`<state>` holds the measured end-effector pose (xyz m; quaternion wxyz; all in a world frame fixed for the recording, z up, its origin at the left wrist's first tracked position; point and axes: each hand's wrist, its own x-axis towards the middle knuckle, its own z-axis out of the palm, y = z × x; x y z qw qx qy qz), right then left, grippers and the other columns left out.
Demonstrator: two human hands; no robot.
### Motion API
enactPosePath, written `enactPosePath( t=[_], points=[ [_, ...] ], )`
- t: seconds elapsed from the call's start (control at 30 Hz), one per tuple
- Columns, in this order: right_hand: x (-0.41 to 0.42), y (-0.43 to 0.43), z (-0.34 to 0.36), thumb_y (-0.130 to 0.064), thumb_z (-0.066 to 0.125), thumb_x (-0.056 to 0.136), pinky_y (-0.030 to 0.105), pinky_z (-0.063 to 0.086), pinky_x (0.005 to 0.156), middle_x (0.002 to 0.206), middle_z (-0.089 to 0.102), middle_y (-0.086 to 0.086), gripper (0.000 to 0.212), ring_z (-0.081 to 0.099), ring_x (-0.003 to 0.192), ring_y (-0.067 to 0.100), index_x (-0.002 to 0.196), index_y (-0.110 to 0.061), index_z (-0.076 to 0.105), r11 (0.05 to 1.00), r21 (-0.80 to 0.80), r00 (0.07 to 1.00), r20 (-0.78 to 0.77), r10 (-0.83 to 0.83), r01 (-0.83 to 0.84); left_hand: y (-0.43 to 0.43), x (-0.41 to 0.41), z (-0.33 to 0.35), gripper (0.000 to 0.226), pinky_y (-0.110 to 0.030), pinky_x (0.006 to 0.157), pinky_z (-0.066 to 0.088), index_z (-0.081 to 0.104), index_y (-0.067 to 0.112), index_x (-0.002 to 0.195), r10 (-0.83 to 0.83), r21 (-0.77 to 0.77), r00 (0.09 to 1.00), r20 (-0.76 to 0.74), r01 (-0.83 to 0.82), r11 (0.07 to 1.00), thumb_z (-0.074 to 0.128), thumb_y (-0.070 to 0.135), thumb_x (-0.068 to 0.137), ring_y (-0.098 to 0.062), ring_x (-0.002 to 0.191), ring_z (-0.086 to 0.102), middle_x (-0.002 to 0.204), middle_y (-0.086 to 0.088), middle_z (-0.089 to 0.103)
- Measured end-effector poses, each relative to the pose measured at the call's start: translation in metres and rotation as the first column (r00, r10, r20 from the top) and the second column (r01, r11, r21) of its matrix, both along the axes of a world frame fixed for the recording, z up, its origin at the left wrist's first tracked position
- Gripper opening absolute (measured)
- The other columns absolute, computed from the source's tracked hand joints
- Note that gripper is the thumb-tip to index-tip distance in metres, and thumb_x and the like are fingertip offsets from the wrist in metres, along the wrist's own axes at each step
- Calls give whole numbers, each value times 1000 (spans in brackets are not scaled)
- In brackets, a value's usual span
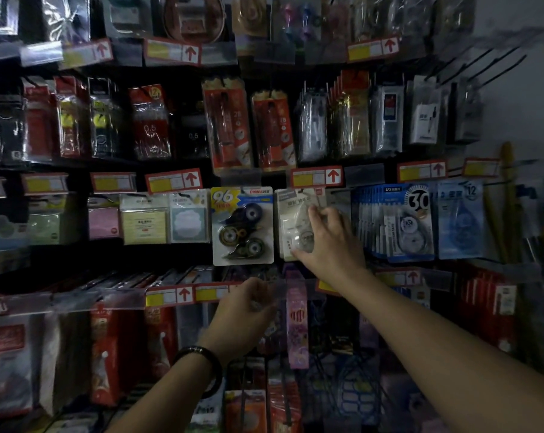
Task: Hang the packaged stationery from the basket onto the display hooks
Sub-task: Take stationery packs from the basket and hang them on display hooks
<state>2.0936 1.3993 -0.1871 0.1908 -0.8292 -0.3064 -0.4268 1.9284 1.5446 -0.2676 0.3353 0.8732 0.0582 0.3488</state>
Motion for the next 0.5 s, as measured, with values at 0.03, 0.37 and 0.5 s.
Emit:
enactPosePath(
  t=[0.03,0.37,0.5],
  points=[
    [0,1,0,-73,70,81,44,61,81,142,33,4,109,40,132,30,162,-23,18,1000,-15,1000,-13,-15,14,0,-1,0,7,-36,84,62,63,31,104,57,123,998,-24,-54,991,67,28,99,-8,91,66,99,12,67],
    [-1,17,6,-69,75,80,43,56,87,145,44,12,113,44,131,33,161,-9,24,990,-79,993,12,-114,114,-9,-16,2,11,-41,80,63,58,34,112,215,468,971,-105,-142,872,58,38,102,-15,96,66,109,10,67],
    [-4,16,7,-75,74,76,44,55,87,145,44,13,118,45,130,34,159,-7,25,986,-106,992,22,-124,126,-9,-26,-7,14,-40,80,64,59,35,114,221,465,962,-159,-125,876,59,42,101,-14,96,68,110,10,70]
  ],
)
